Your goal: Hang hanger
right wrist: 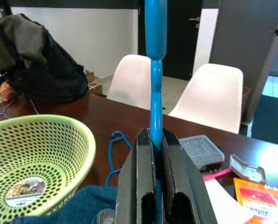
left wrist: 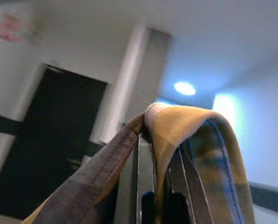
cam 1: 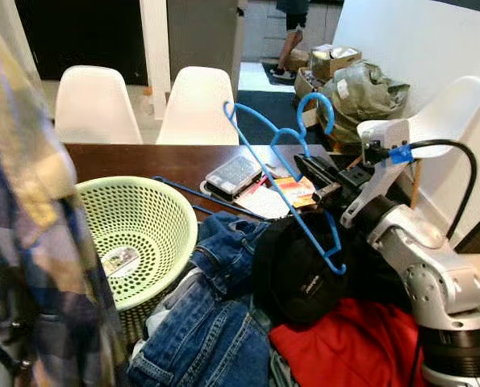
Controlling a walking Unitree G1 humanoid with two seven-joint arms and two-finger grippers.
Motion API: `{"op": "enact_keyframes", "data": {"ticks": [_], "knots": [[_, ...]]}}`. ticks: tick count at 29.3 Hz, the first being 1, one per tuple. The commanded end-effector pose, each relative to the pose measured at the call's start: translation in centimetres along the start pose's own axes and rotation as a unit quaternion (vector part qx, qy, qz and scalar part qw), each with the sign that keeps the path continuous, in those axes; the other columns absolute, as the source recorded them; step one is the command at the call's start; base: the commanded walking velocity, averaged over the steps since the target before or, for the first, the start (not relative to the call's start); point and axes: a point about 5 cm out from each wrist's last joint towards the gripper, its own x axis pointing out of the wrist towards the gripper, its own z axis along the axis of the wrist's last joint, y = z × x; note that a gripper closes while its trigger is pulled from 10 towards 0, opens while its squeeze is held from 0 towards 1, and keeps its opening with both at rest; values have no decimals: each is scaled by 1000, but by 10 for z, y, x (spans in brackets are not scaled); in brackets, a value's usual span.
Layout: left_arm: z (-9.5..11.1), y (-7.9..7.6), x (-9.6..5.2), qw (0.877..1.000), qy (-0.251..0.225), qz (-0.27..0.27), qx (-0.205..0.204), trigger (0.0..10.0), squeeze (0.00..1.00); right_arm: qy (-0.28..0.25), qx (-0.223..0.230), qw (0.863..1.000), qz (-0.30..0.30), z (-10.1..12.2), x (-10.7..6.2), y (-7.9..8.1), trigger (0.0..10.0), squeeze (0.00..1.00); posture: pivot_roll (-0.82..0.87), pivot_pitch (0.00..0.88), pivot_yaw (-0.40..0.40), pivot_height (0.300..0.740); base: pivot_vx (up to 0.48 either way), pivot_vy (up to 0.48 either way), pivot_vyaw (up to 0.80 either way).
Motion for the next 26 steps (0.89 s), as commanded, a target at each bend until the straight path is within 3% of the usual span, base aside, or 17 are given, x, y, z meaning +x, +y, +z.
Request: {"op": "enact_keyframes", "data": {"ticks": [1,4,8,13,15,16,17,19,20,21,22,24,25,26], "knots": [[13,2,3,999,0,-4,49,0,0,-12,2,1000,-4,2,4,-5,10000,0,78,0,-115,740,0,0,0],[4,5,1,996,43,-16,79,0,0,-14,10,1000,-2,-1,11,-4,10000,0,87,0,-115,740,0,0,0],[0,6,3,993,63,-27,94,0,0,-15,13,1000,0,-2,14,-2,10000,0,85,0,-102,740,0,0,0],[-7,1,18,984,103,-73,127,0,0,-21,17,1000,0,-2,16,0,10000,0,123,0,-97,740,0,0,0],[-21,-17,46,962,161,-157,154,0,0,-37,28,999,-18,-2,18,-5,10000,0,139,0,-65,740,0,0,0],[-21,-17,46,962,161,-157,154,0,0,-37,28,999,-18,-2,18,-5,10000,0,139,0,-65,740,0,0,0],[-32,-26,48,948,198,-199,150,0,0,-49,36,998,-20,0,19,-6,10000,0,138,0,-59,740,0,0,0],[-32,-26,48,948,198,-199,150,0,0,-49,36,998,-20,0,19,-6,10000,0,138,0,-59,740,0,0,0],[-48,-35,40,931,238,-242,138,157,0,-64,46,997,-12,2,19,-3,10000,0,128,0,-48,740,0,0,0],[-66,-44,21,904,282,-294,128,2118,0,-82,57,995,12,7,17,2,10000,0,118,0,-48,740,0,0,0],[-81,-51,-3,873,326,-346,110,5765,0,-101,66,992,41,11,14,8,10000,0,111,0,-46,740,0,0,0],[-81,-51,-3,873,326,-346,110,5765,0,-101,66,992,41,11,14,8,10000,0,111,0,-46,740,0,0,0],[-89,-56,-19,851,353,-377,96,5765,0,-112,71,989,61,13,12,11,10000,0,108,0,-46,740,0,0,0],[-89,-56,-19,851,353,-377,96,5765,0,-112,71,989,61,13,12,11,10000,0,108,0,-46,740,0,0,0]]}}
